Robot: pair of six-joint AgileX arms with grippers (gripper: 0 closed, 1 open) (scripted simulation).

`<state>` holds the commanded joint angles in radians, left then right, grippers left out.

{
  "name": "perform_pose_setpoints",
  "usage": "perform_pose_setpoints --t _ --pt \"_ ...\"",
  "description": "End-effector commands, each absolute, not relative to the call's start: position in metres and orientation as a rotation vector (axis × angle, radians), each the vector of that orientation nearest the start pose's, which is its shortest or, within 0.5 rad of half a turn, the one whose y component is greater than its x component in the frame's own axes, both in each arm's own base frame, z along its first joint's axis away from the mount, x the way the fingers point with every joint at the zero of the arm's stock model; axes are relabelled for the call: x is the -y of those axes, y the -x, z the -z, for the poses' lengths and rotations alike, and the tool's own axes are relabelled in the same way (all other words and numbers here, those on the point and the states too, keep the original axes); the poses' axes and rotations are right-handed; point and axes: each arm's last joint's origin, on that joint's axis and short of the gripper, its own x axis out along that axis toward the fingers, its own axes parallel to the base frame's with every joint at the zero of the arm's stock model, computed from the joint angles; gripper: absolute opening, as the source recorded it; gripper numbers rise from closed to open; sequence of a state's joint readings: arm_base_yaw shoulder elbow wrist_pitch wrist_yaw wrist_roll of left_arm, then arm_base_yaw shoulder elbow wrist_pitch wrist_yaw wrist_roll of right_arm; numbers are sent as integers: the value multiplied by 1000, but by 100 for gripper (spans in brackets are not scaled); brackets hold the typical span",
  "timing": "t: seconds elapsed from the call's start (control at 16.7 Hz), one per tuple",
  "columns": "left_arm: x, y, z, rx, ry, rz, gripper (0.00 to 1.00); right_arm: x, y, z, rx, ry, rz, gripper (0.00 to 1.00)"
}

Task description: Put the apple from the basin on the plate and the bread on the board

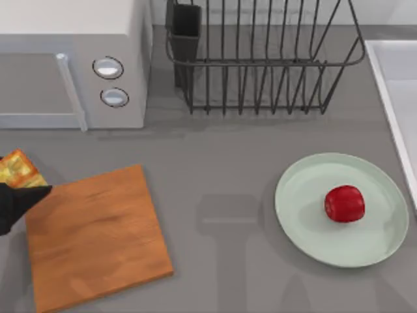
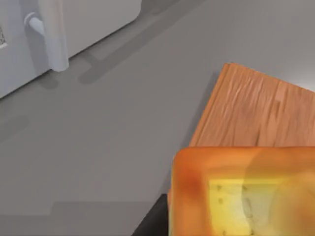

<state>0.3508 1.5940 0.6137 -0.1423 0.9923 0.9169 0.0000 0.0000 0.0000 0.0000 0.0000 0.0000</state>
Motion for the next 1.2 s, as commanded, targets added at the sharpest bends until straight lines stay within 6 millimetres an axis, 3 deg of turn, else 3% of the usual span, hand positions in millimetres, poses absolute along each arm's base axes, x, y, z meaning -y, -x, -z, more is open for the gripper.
perform_pose_setpoints --t 0.36,0.66,0.9,1.2 --pt "17 -241 -115 -827 -197 630 0 1 -106 -160 0 0 0 100" --pt "71 -208 -115 -822 -185 298 0 1 -106 -160 0 0 0 100" --pt "96 -174 -114 -702 -105 112 0 1 -106 -160 0 0 0 100" --pt "105 -148 -111 -592 -10 25 0 1 -106 -160 0 0 0 100"
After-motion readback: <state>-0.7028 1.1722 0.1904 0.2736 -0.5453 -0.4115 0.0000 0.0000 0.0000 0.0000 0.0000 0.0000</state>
